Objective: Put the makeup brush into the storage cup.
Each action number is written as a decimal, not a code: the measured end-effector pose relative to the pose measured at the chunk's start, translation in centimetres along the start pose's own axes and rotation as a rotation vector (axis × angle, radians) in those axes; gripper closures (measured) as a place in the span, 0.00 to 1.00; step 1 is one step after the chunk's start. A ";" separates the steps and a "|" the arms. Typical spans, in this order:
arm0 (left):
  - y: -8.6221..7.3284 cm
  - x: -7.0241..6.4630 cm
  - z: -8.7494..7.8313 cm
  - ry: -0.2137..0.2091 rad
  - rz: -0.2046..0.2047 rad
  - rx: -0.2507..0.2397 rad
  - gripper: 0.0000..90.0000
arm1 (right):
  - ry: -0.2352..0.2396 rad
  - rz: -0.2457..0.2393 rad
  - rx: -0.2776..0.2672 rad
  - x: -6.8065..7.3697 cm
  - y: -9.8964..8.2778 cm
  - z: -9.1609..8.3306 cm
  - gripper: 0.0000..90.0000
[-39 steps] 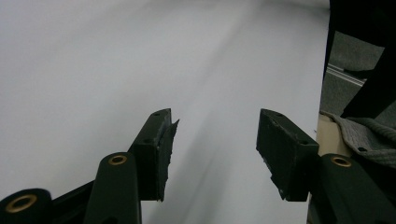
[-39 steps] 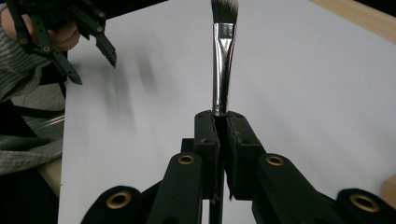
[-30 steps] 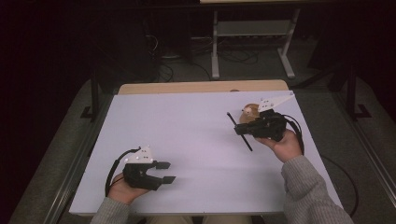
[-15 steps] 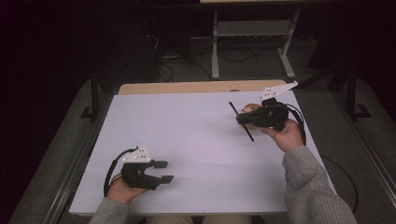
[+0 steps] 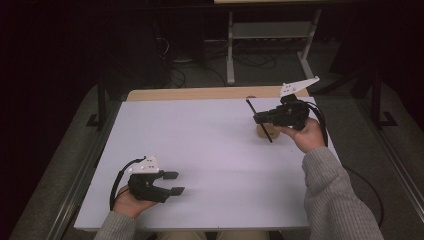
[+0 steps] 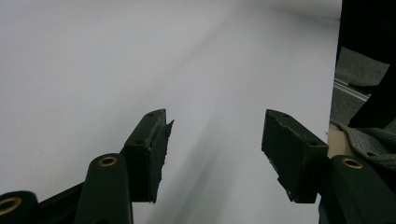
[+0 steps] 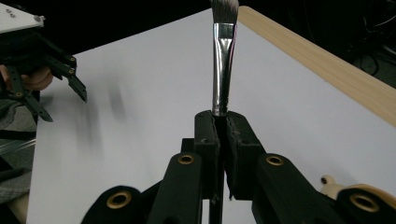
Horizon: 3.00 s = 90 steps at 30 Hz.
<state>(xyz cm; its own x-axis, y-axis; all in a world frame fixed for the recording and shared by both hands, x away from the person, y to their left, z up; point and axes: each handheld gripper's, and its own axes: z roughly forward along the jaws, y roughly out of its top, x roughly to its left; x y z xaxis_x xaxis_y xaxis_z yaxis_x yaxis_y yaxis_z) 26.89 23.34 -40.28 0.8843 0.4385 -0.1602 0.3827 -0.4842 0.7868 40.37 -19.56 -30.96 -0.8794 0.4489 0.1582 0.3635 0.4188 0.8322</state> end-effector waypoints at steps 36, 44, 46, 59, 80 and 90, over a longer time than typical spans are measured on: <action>-0.2 0.4 -0.6 0.019 -0.011 -0.024 0.44 | -0.113 0.025 -0.009 -5.0 4.9 -0.8 0.93; -0.3 0.5 -0.7 0.018 -0.013 -0.026 0.42 | -0.139 0.059 -0.020 -6.5 5.1 -0.8 0.93; -0.3 0.5 -0.7 0.019 -0.011 -0.027 0.42 | -0.143 0.069 -0.023 -6.8 4.9 -0.7 0.93; -0.4 0.6 -0.8 0.022 -0.016 -0.028 0.40 | -0.171 0.104 -0.020 -8.3 3.6 0.3 0.93; -0.3 0.5 -0.7 0.020 -0.014 -0.022 0.40 | -0.220 0.160 -0.043 -9.6 1.6 0.0 0.92; -0.4 0.6 -0.8 0.020 -0.016 -0.023 0.40 | -0.225 0.190 -0.043 -10.0 0.5 0.6 0.92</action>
<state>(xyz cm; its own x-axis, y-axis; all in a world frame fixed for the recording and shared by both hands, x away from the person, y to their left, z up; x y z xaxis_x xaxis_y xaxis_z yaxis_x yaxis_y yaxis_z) 27.03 24.37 -40.21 0.8726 0.4610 -0.1613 0.3904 -0.4599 0.7976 49.54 -23.35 -32.44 -0.7048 0.6821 0.1952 0.4974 0.2789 0.8214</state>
